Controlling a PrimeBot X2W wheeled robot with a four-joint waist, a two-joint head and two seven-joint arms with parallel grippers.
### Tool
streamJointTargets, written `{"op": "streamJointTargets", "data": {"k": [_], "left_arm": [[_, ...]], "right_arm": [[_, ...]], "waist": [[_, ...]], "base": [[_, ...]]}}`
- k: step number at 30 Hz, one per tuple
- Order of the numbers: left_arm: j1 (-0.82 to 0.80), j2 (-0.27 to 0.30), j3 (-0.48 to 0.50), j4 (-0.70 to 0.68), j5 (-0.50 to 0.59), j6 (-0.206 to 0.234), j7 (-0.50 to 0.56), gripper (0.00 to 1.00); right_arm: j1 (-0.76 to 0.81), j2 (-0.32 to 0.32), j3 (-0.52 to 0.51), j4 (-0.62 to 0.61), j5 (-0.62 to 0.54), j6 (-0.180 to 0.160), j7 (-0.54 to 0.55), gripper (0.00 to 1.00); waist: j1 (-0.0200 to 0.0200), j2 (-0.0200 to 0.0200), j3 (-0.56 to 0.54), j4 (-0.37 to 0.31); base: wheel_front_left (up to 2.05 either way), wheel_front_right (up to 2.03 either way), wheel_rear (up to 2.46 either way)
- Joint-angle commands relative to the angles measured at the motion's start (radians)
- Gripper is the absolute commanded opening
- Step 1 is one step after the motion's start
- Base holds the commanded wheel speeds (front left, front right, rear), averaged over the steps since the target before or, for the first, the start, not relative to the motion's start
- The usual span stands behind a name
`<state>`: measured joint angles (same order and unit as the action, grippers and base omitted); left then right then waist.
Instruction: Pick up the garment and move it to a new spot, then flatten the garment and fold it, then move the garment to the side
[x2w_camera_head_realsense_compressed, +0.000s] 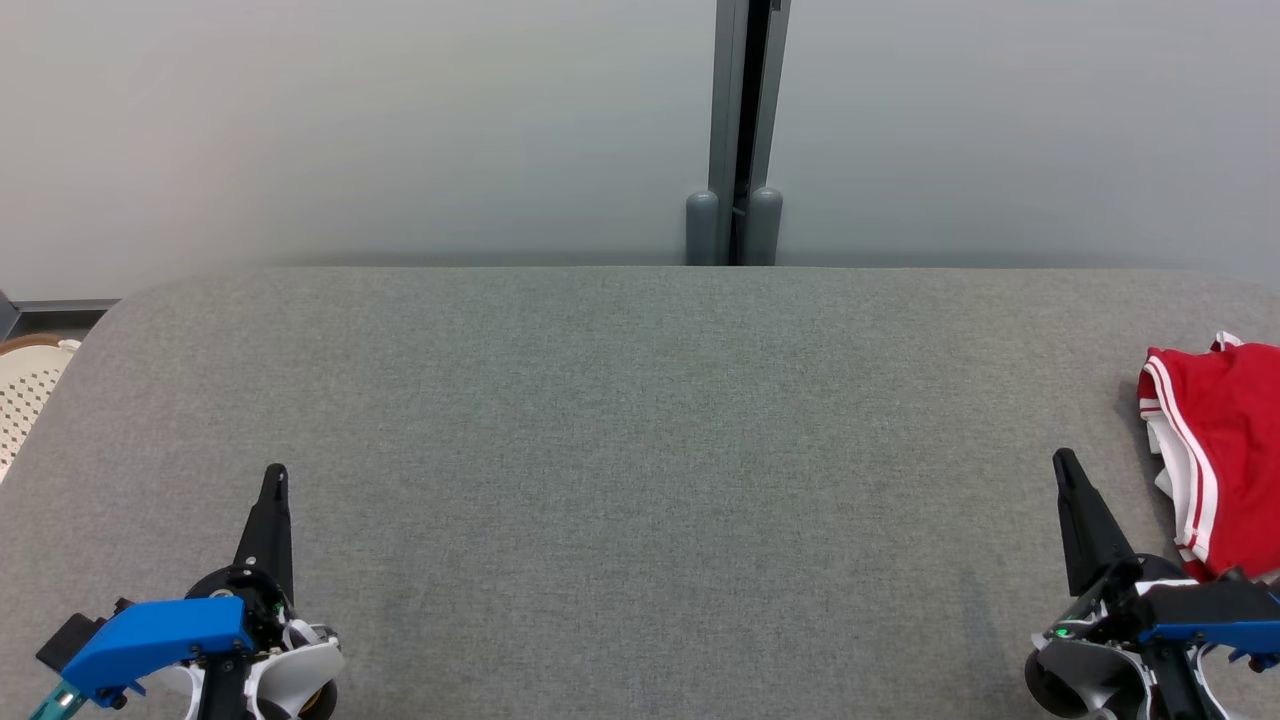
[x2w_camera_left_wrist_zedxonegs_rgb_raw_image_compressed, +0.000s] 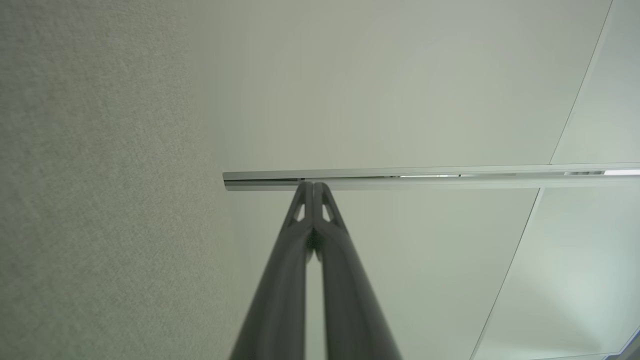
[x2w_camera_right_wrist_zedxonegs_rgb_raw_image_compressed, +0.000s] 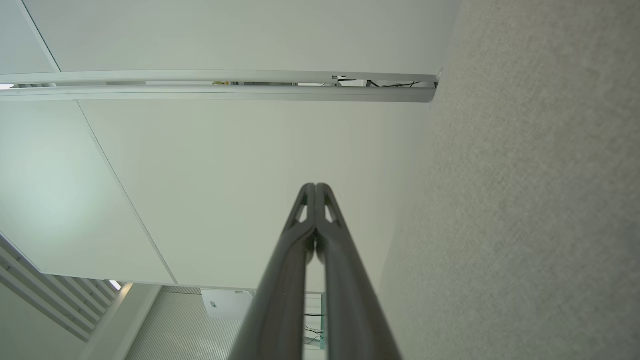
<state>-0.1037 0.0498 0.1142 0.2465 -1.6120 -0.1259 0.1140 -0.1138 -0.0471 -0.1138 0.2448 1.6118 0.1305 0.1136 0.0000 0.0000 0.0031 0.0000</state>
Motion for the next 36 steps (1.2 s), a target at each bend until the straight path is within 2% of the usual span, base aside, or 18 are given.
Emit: {"op": "streamJointTargets", "data": {"k": [1, 36], "left_arm": [[-0.010, 0.001, 0.002, -0.005, -0.002, -0.009, 0.004, 0.00], [-0.010, 0.001, 0.001, -0.005, -0.002, -0.009, 0.004, 0.00]], "right_arm": [[0.011, -0.006, -0.002, -0.004, 0.002, 0.000, 0.004, 0.00], [0.011, -0.006, -0.002, -0.004, 0.003, 0.000, 0.004, 0.00]], "waist": [[0.0000, 0.0000, 0.000, 0.000], [0.0000, 0.0000, 0.000, 0.000]], "base": [[0.00, 0.00, 0.00], [0.00, 0.00, 0.00]]}}
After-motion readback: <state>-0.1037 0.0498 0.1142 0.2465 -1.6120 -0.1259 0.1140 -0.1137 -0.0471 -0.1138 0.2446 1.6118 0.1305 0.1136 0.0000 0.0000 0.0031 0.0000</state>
